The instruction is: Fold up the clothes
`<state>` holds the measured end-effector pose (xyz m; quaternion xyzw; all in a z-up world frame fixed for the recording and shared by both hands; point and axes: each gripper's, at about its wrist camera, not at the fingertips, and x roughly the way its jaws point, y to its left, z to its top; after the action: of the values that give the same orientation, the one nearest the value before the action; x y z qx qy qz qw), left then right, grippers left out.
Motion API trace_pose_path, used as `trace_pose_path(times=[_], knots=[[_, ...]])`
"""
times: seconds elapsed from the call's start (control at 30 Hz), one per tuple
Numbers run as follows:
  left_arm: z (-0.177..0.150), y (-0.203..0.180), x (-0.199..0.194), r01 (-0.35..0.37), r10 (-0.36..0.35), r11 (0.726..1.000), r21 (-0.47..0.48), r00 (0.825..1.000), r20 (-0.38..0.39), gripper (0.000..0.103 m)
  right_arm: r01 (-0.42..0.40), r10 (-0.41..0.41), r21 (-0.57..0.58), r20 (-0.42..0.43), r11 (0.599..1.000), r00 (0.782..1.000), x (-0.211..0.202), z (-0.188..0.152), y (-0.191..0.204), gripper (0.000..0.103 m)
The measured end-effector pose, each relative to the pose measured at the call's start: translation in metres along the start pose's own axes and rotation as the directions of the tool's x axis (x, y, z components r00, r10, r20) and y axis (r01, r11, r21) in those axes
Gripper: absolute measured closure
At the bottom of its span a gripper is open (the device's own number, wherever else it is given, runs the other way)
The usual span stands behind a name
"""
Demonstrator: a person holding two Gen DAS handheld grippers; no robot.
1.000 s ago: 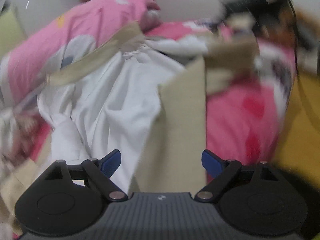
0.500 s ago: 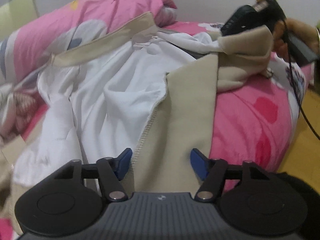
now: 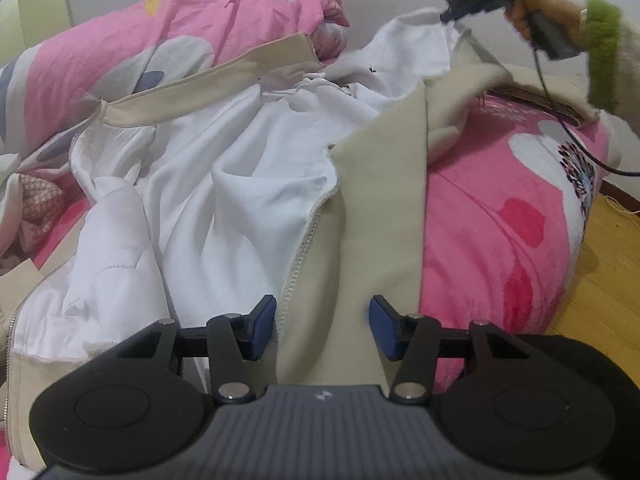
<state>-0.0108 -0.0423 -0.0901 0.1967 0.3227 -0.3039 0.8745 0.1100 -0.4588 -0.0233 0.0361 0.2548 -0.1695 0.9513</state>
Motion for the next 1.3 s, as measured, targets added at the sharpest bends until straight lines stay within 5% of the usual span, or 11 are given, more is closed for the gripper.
trace_pose_path(times=[0.27, 0.37, 0.5, 0.63, 0.73, 0.8, 0.93, 1.07, 1.23, 1.3], knots=[[-0.003, 0.001, -0.003, 0.003, -0.003, 1.000, 0.006, 1.000, 0.002, 0.048, 0.083, -0.097, -0.077, -0.193, 0.993, 0.976, 0.088, -0.069, 0.006, 0.096], [-0.003, 0.002, -0.004, 0.001, -0.001, 1.000, 0.002, 1.000, 0.003, 0.045, 0.091, -0.100, -0.056, -0.204, 0.994, 0.974, 0.075, -0.062, 0.003, 0.091], [-0.005, 0.003, -0.007, 0.002, -0.002, 1.000, -0.015, 1.000, 0.013, 0.044, 0.082, -0.081, 0.005, -0.091, 0.997, 0.993, 0.012, -0.043, -0.004, 0.066], [-0.008, 0.006, -0.010, 0.006, -0.005, 0.999, -0.038, 1.000, 0.021, 0.042, -0.126, 0.129, 0.130, -0.016, 0.984, 0.992, -0.060, -0.040, -0.003, 0.037], [-0.010, 0.007, -0.015, 0.005, -0.004, 0.998, -0.067, 1.000, 0.024, 0.041, -0.367, 0.397, 0.265, -0.068, 0.892, 0.915, -0.088, -0.060, 0.009, 0.023], [-0.013, 0.007, -0.019, 0.003, -0.001, 0.996, -0.088, 1.000, 0.026, 0.039, -0.448, 0.513, 0.361, -0.105, 0.818, 0.852, -0.091, -0.081, 0.024, 0.022], [-0.015, 0.008, -0.026, -0.013, 0.017, 0.991, -0.131, 0.999, 0.034, 0.039, -0.435, 0.566, 0.468, -0.181, 0.769, 0.804, -0.074, -0.118, 0.059, 0.022], [-0.021, 0.008, -0.037, -0.014, 0.025, 0.986, -0.165, 0.998, 0.062, 0.038, -0.399, 0.554, 0.505, -0.200, 0.765, 0.808, -0.060, -0.131, 0.085, 0.030], [-0.032, 0.013, -0.042, 0.012, 0.009, 0.975, -0.222, 0.996, 0.093, 0.038, -0.345, 0.518, 0.542, -0.204, 0.767, 0.831, -0.060, -0.137, 0.100, 0.060], [-0.035, 0.015, -0.043, 0.024, 0.000, 0.972, -0.236, 0.995, 0.103, 0.038, -0.342, 0.522, 0.565, -0.190, 0.751, 0.832, -0.069, -0.141, 0.100, 0.061]])
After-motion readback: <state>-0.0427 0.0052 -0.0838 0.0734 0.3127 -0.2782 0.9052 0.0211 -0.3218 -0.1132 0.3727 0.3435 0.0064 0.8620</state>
